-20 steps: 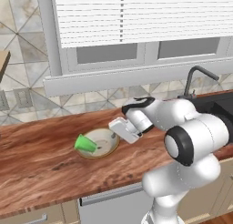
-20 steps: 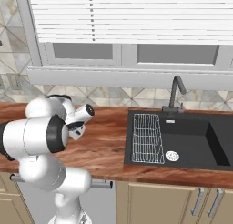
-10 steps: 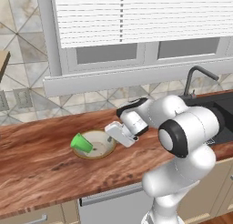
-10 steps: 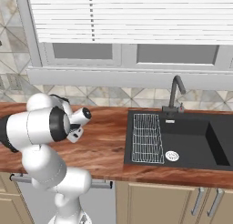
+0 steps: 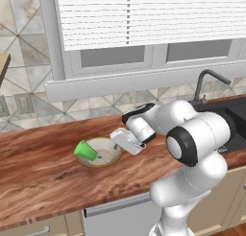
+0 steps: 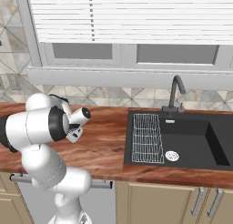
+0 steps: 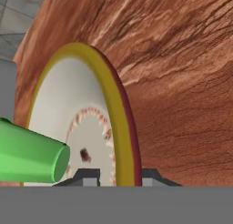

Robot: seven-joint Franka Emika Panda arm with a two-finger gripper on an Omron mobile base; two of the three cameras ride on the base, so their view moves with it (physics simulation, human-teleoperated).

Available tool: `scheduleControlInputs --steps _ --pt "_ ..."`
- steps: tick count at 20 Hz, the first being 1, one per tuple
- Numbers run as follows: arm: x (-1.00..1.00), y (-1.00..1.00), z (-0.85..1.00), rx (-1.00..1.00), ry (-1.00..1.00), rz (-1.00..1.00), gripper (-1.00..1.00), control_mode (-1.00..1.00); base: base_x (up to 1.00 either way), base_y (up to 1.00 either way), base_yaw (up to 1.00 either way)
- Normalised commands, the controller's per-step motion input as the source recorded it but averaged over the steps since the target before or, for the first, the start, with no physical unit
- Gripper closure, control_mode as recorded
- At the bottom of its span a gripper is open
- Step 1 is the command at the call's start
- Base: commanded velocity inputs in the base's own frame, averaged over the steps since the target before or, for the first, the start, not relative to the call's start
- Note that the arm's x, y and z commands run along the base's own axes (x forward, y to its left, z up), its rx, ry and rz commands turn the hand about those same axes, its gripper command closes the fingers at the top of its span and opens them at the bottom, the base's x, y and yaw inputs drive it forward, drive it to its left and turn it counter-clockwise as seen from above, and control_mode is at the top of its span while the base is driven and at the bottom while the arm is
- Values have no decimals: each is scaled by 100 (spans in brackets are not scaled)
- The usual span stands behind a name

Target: Place the cup inside the bowl on the dining table and move the bowl to any counter.

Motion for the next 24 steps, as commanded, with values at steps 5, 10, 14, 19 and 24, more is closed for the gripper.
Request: scheduleControlInputs --steps 5,10,14,19,24 --pt "0 0 0 0 0 0 -100 -100 0 0 0" --pt "0 1 0 0 0 0 -100 -100 0 0 0" --pt "-12 0 11 -1 0 0 -100 -100 0 0 0" --pt "-23 -6 20 -3 -2 0 -100 -100 0 0 0" --pt "-29 0 23 -3 -1 0 -100 -100 0 0 0"
